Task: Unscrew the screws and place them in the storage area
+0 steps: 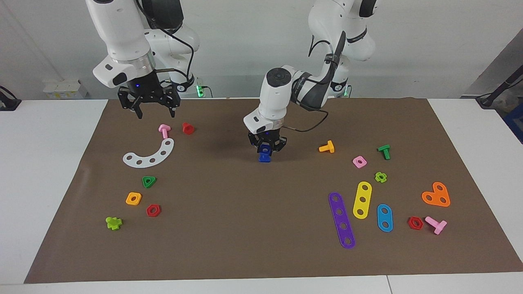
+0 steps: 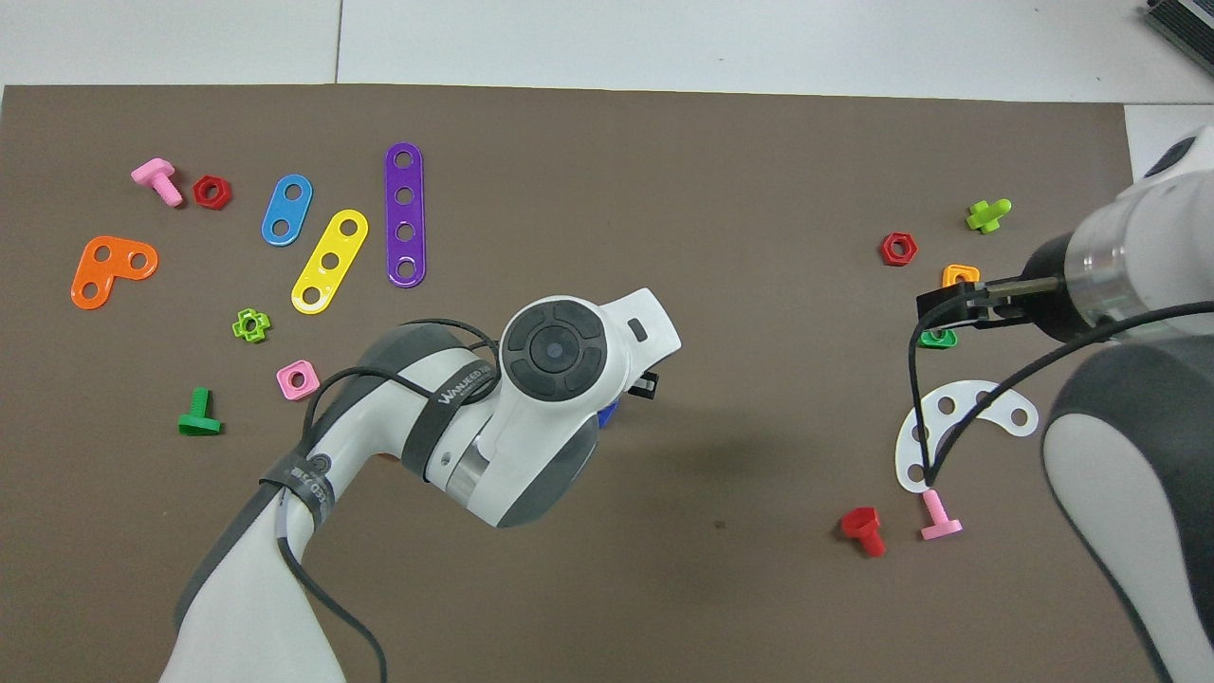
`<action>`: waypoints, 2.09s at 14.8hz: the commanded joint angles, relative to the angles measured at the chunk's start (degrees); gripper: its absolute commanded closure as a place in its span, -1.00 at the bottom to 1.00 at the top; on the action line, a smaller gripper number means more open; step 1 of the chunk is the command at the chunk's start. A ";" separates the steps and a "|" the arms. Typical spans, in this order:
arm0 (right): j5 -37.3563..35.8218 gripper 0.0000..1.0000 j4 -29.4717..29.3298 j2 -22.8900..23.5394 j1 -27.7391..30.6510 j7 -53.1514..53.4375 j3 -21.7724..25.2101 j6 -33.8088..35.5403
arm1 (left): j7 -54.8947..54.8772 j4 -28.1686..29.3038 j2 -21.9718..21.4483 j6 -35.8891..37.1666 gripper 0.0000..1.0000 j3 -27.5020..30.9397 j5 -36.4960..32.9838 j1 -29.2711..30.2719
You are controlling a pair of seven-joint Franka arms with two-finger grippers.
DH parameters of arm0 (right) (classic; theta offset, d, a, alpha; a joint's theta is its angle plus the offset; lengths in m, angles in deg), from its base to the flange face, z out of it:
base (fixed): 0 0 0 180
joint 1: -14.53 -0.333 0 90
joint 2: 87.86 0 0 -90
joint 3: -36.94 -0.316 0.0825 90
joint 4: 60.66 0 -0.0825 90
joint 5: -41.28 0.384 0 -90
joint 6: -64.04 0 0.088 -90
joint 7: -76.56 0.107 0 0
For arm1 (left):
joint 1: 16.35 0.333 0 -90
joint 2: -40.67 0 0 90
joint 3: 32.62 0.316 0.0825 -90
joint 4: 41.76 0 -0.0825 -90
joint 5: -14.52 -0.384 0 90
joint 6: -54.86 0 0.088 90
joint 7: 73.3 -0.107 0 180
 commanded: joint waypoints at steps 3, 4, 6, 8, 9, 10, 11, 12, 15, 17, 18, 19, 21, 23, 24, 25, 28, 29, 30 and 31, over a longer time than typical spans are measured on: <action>0.23 -0.98 8.96 -2.89 -3.40 4.19 -0.32 -7.13 | -4.56 -0.31 -0.36 1.86 1.00 -0.03 -0.14 9.53; 0.23 -0.97 9.49 -2.45 -4.28 5.51 -0.32 -7.65 | -6.33 0.13 -0.36 1.69 1.00 0.06 -0.14 11.47; 0.23 -0.97 11.42 -1.84 -6.56 8.50 -0.32 -10.89 | -10.19 1.71 -0.54 1.60 1.00 0.06 -0.14 15.60; 0.23 -0.97 13.62 -1.22 -9.20 11.84 -0.32 -14.41 | -14.67 4.43 -1.41 0.81 1.00 -0.03 -0.14 19.64; 0.23 -0.96 14.24 -0.35 -10.34 13.68 -0.32 -16.08 | -16.78 5.83 -1.68 0.11 1.00 0.06 -0.14 21.40; 0.15 -0.95 14.50 0.88 -11.74 15.18 -0.32 -17.66 | -18.72 7.24 -2.03 -1.20 1.00 0.06 -0.14 23.24; 0.06 -0.95 14.42 2.37 -13.59 16.93 -0.32 -19.07 | -20.04 9.00 -2.29 -2.87 1.00 0.06 -0.14 24.48; -0.20 -0.95 14.42 4.04 -15.26 19.73 -0.32 -20.83 | -20.84 10.67 -2.47 -4.54 1.00 0.06 -0.14 25.28; -0.91 -0.94 14.42 8.79 -21.58 24.85 -0.23 -26.54 | -21.02 14.28 -2.38 -7.10 1.00 0.06 -0.14 25.64; -1.00 -0.91 14.24 11.60 -24.14 27.83 -0.23 -29.44 | -21.02 15.95 -2.12 -8.76 1.00 0.15 -0.14 25.72; -1.00 -0.90 14.24 13.01 -25.46 29.67 -0.23 -31.72 | -21.02 16.39 -2.12 -9.64 0.94 0.06 -0.14 26.33; -1.00 -0.90 14.24 14.33 -26.34 31.17 -0.23 -33.22 | -21.11 16.40 -2.12 -9.65 -0.55 0.06 -0.14 26.69; -1.78 -0.75 14.24 15.83 -26.96 31.63 -0.23 -35.16 | -21.11 16.05 -2.03 -9.39 -1.00 0.06 -0.14 26.78; -2.40 -0.68 13.89 16.79 -27.05 31.63 -0.23 -35.61 | -21.55 15.52 -1.94 -8.86 -1.00 0.06 -0.14 26.95; -3.27 -0.67 13.80 17.41 -27.05 31.63 -0.23 -36.31 | -21.64 15.26 -1.94 -8.51 -1.00 0.06 -0.14 26.95; -3.80 -0.66 13.89 18.02 -27.14 31.63 -0.23 -37.44 | -21.90 14.30 -1.86 -7.55 -1.00 0.06 -0.14 26.95; -4.60 -0.52 13.98 20.05 -28.99 32.50 -0.14 -39.47 | -22.69 10.00 -1.94 -0.01 -1.00 0.15 -0.14 27.22; -5.21 -0.49 13.98 20.14 -29.07 32.85 -0.14 -39.48 | -22.69 8.15 -2.20 3.50 -1.00 0.15 -0.14 28.35; -5.82 -0.45 13.98 20.57 -29.25 33.38 -0.14 -39.65 | -22.60 5.96 -2.55 7.53 -1.00 0.15 -0.14 29.40; -6.35 -0.42 13.98 20.75 -29.34 33.73 -0.23 -39.65 | -22.60 4.37 -3.43 10.97 -1.00 0.15 -0.14 29.94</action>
